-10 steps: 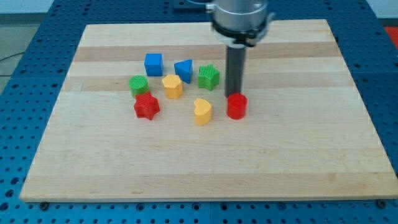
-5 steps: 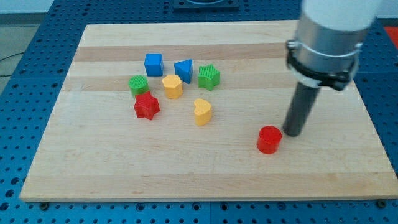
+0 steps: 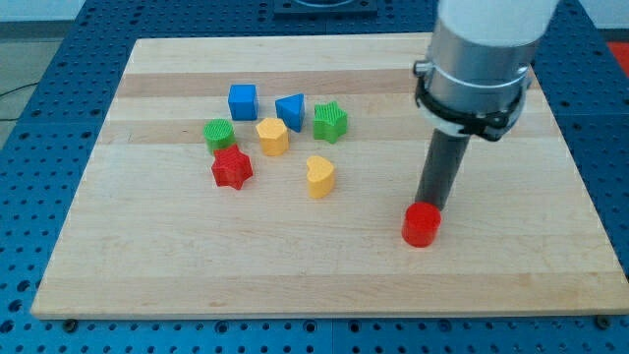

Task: Move the red circle to the bottom right

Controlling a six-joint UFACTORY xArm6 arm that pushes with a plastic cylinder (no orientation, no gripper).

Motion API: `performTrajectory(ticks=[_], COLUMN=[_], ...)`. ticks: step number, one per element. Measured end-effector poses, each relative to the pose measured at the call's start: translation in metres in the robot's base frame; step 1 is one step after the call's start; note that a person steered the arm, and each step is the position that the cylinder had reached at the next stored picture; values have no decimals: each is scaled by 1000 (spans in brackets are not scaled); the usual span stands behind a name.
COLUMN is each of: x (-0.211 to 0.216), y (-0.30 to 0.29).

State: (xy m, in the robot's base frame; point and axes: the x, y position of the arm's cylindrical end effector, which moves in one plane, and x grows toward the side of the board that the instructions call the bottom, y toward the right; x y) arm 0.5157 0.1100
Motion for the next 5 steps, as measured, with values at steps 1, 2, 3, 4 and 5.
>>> performTrajectory(ticks=[1, 2, 3, 4, 5], x=[8, 10, 25, 34, 54], y=[4, -58, -62, -64, -78])
